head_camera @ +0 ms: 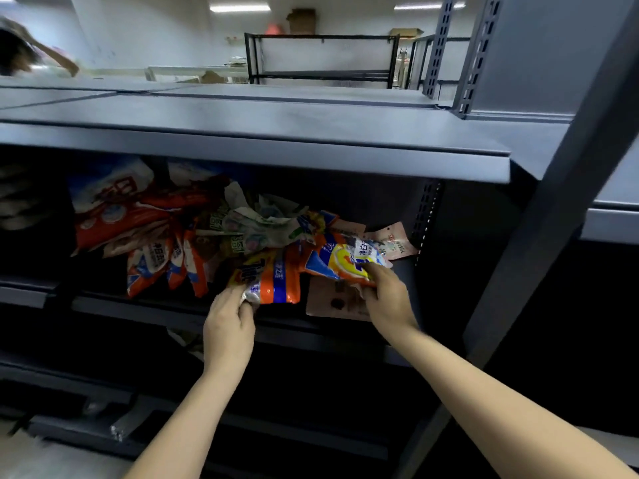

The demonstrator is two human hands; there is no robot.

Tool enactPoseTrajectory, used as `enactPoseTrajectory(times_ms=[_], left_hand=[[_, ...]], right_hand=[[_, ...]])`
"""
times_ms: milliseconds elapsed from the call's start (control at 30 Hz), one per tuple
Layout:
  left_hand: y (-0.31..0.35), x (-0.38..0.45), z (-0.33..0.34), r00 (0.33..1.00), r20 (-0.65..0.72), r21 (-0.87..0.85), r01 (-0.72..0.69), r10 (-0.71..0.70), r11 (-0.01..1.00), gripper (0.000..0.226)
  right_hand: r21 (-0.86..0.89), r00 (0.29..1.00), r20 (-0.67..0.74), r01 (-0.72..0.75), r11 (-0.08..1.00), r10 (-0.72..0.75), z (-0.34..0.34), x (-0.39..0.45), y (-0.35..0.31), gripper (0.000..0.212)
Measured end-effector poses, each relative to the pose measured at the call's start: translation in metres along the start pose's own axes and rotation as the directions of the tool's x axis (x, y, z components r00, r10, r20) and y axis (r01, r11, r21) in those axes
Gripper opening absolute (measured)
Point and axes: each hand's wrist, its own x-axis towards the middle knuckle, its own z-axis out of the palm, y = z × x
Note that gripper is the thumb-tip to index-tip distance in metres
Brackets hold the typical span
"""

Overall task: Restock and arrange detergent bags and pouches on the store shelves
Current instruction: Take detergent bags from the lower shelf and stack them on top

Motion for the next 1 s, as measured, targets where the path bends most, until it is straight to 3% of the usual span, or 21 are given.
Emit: enactPoseTrajectory(times_ms=[167,400,733,800,1000], left_hand=[[0.046,-0.019,0.003,0.966,-0.255,-0.022,0.032,-0.037,0.999,0.030],[0.093,-0.049,0.000,0.952,-0.301,-0.034,0.041,-0.049,0.999,0.027],[0.133,-0.065,-0.031,0.979,-0.205,-0.065,-0.003,-0.011,0.998,0.014],[0.143,-0.072,-0.036,0.987,-0.163,-0.049,-0.002,-0.006,0.999,0.013],[0.180,-0.097,-0.049,0.998,-0.022,-0.037,-0.064,0.063,0.997,0.013]], right_hand=[[0.219,0.992,-0.123,0.058,0.974,-0.031,-0.041,-0.021,-0.002,0.030],[0.266,0.956,-0.278,0.174,0.948,-0.097,-0.098,-0.050,-0.021,0.041],[0.414,0.947,-0.322,0.135,0.900,0.006,-0.158,-0.123,-0.039,0.028],[0.457,0.938,-0.344,0.135,0.879,0.034,-0.170,-0.139,-0.040,0.019],[0.456,0.906,-0.421,0.164,0.875,0.050,-0.213,-0.183,-0.043,0.016]])
